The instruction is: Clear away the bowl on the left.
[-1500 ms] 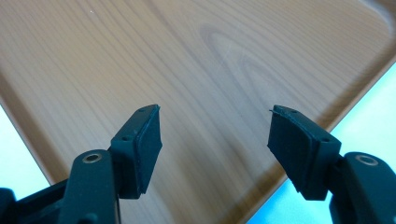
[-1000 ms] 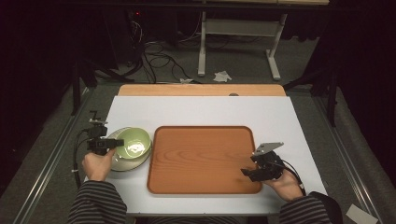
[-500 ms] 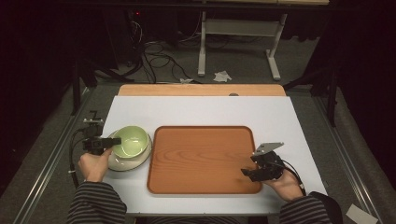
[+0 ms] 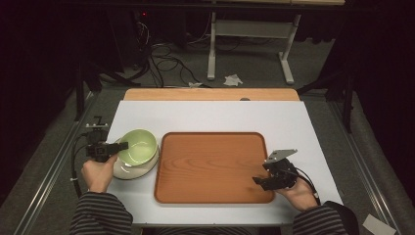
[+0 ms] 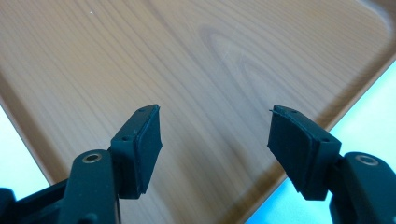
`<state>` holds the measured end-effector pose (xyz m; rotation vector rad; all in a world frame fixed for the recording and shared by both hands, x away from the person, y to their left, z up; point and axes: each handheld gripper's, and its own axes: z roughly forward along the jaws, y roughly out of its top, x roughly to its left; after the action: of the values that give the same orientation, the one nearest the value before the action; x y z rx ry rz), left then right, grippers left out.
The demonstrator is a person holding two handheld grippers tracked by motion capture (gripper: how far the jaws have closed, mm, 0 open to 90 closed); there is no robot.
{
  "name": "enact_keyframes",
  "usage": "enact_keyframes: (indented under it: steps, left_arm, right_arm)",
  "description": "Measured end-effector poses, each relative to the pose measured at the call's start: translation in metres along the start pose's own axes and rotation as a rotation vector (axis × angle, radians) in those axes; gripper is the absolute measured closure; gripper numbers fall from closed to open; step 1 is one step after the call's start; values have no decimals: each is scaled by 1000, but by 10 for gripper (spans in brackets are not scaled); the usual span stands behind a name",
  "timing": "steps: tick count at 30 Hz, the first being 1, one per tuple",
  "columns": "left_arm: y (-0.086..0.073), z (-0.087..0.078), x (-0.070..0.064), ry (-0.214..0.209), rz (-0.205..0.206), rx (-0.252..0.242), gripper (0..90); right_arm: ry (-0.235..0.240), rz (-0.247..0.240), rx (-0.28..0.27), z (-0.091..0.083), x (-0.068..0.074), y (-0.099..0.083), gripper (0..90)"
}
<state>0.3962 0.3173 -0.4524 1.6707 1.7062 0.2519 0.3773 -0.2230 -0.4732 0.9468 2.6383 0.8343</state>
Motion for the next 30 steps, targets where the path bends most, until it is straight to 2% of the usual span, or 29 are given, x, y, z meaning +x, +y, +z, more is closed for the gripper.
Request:
enact_keyframes:
  steps: [20,30]
  left_arm:
    - [1,-4,-20,-73,54,-4,826]
    - [1,-1,-35,-99,101,17,827]
  right_arm:
    - [0,1,2,0,1,0,361]
    - [-2,-4,6,0,1,0,361]
